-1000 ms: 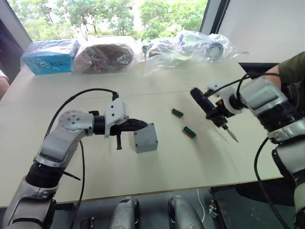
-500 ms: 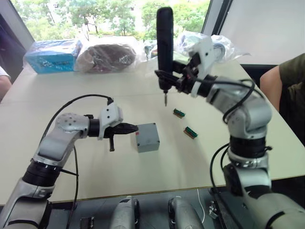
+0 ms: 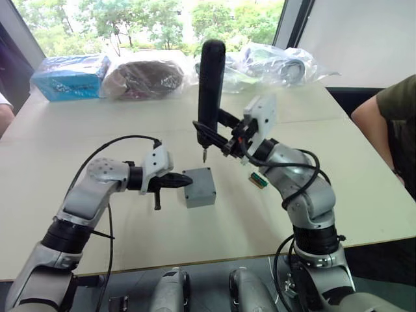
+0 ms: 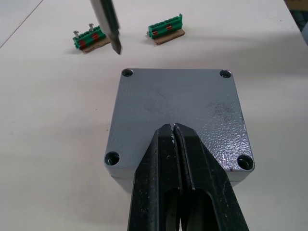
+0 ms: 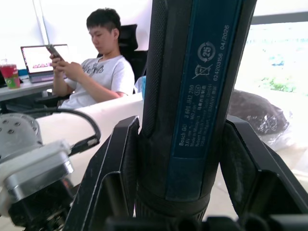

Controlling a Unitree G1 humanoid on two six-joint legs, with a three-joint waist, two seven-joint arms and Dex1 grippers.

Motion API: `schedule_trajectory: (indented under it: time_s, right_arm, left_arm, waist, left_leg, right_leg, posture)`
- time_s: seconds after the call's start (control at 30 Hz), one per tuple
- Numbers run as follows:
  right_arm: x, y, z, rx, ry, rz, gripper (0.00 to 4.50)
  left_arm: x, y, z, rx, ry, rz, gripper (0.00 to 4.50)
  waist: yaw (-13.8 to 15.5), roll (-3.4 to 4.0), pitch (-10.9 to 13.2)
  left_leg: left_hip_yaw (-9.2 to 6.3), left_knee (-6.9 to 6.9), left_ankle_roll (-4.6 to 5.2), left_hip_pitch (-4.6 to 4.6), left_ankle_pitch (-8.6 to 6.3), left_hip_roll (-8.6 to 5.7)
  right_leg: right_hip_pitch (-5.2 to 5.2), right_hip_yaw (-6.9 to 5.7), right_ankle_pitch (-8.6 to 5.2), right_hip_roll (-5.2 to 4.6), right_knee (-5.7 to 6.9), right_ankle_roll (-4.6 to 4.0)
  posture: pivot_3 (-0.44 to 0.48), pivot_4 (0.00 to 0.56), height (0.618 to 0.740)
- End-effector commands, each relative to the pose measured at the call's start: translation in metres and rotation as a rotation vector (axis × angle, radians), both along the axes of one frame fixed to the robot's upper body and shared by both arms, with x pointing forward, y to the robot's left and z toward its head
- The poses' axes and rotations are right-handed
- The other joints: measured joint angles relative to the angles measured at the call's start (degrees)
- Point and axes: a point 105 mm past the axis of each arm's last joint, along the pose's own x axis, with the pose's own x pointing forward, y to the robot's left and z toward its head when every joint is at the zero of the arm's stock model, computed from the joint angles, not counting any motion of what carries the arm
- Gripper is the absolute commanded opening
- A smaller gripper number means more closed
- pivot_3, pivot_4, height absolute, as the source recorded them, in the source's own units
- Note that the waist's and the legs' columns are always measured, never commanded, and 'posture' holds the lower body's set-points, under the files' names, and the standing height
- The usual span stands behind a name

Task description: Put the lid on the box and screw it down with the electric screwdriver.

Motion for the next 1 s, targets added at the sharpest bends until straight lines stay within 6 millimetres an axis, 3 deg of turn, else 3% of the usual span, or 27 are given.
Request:
schedule_trajectory:
  time_s: [0.03, 0.53, 1.0]
  right_arm:
    - [-0.011, 0.003, 0.014, 0.038, -0.089, 0.012, 1.89]
    - [0.0, -0.001, -0.015, -0.017, -0.091, -0.047, 1.89]
    - [0.001, -0.011, -0.02, -0.068, -0.095, -0.044, 1.89]
  left_arm:
    - [0.002, 0.002, -0.016, 0.063, 0.026, 0.009, 0.0]
    - [0.001, 0.0, -0.015, 0.054, 0.026, 0.002, 0.0]
    - [-0.001, -0.006, -0.015, 0.041, 0.022, 0.001, 0.0]
  waist:
    - [0.0, 0.0, 0.0]
    - [-0.1, -0.01, 0.0]
    - [0.0, -0.05, -0.1]
  left_leg:
    - [0.0, 0.0, 0.0, 0.01, 0.0, 0.0]
    - [-0.01, 0.0, 0.0, 0.04, 0.0, 0.0]
    - [-0.02, 0.0, 0.0, 0.12, 0.0, 0.0]
  right_leg:
    - [0.01, 0.0, 0.0, 0.0, 0.0, 0.0]
    - [0.02, 0.0, 0.0, 0.01, 0.01, 0.0]
    - [0.12, 0.0, 0.0, 0.0, 0.0, 0.0]
  posture:
    - [0.0, 0.15, 0.74]
    - [0.0, 0.15, 0.74]
    - [0.0, 0.15, 0.74]
